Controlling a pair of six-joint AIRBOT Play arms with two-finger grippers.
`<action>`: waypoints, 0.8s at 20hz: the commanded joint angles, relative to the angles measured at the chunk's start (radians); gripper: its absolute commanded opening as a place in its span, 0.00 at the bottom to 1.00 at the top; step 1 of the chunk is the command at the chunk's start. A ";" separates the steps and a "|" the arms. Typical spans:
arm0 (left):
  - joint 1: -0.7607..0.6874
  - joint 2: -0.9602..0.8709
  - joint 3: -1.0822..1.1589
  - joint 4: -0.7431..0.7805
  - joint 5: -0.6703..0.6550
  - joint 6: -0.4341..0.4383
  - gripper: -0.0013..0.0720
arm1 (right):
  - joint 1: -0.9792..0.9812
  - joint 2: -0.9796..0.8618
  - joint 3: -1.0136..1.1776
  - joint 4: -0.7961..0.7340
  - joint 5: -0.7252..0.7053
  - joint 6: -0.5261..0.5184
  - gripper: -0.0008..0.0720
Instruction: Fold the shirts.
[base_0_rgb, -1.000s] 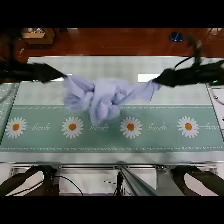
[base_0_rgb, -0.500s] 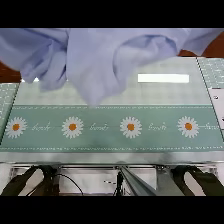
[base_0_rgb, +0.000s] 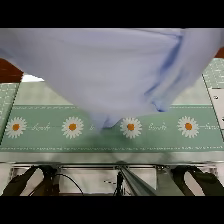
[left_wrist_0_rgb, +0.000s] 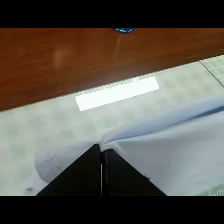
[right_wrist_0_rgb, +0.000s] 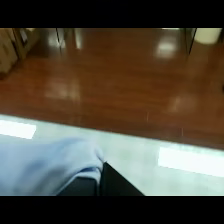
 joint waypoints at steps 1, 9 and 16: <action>0.001 0.003 0.122 -0.002 0.024 0.003 0.04 | -0.001 0.001 0.092 0.030 -0.078 -0.007 0.05; 0.001 0.143 0.260 -0.008 0.018 -0.014 0.04 | -0.001 0.001 0.416 -0.012 -0.108 0.036 0.05; 0.005 0.198 0.258 -0.005 -0.196 -0.158 0.04 | -0.001 0.006 0.439 -0.068 -0.006 0.101 0.05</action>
